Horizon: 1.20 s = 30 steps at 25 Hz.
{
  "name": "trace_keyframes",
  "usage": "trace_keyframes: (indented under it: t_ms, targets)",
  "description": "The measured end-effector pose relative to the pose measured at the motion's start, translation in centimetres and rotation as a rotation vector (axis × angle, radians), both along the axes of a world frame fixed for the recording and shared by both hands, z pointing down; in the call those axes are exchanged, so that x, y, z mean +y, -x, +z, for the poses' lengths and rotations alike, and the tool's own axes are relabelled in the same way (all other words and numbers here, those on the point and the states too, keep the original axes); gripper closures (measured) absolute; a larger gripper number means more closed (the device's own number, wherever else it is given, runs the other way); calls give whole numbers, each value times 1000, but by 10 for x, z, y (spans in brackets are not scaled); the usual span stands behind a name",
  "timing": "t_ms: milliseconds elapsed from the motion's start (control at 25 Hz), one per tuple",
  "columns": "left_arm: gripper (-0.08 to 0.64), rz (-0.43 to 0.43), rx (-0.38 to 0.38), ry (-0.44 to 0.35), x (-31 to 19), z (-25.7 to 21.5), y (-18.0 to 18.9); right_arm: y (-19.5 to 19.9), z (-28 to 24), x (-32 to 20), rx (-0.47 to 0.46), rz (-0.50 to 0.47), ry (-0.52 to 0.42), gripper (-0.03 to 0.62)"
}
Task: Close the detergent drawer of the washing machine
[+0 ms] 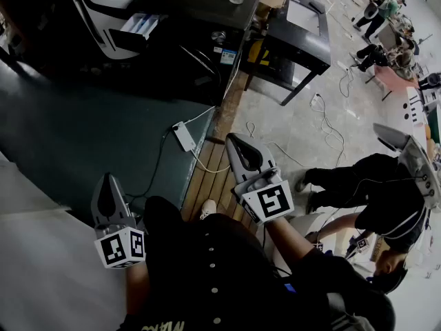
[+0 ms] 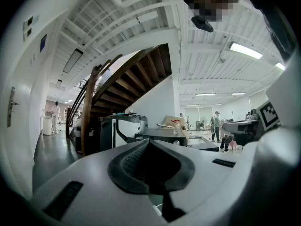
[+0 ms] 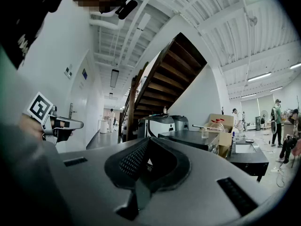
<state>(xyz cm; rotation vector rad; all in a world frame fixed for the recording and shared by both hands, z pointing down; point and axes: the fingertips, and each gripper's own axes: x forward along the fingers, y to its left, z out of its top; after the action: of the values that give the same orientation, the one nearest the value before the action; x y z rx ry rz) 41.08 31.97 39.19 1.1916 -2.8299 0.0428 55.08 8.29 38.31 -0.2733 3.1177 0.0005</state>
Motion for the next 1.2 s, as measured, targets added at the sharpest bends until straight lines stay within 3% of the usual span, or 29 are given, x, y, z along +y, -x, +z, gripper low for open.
trace_keyframes:
  t_ms: [240, 400, 720, 760, 800, 840, 1200]
  targets:
    - [552, -12, -1, 8, 3, -1, 3, -2, 11, -2, 79, 5, -13, 565]
    - [552, -23, -1, 3, 3, 1, 1, -4, 11, -1, 10, -22, 12, 565]
    - [552, -46, -4, 8, 5, -2, -1, -3, 17, -3, 23, -48, 56, 561]
    - [552, -51, -3, 9, 7, -2, -1, -2, 19, -2, 28, -60, 63, 513]
    - [552, -55, -4, 9, 8, -2, -1, 0, 22, -1, 35, -72, 67, 412]
    - [552, -59, -4, 11, 9, -1, -1, 2, 24, 0, 42, -80, 65, 396]
    - [552, -92, 4, 11, 22, 0, 27, 38, 20, 6, 44, -102, 37, 416]
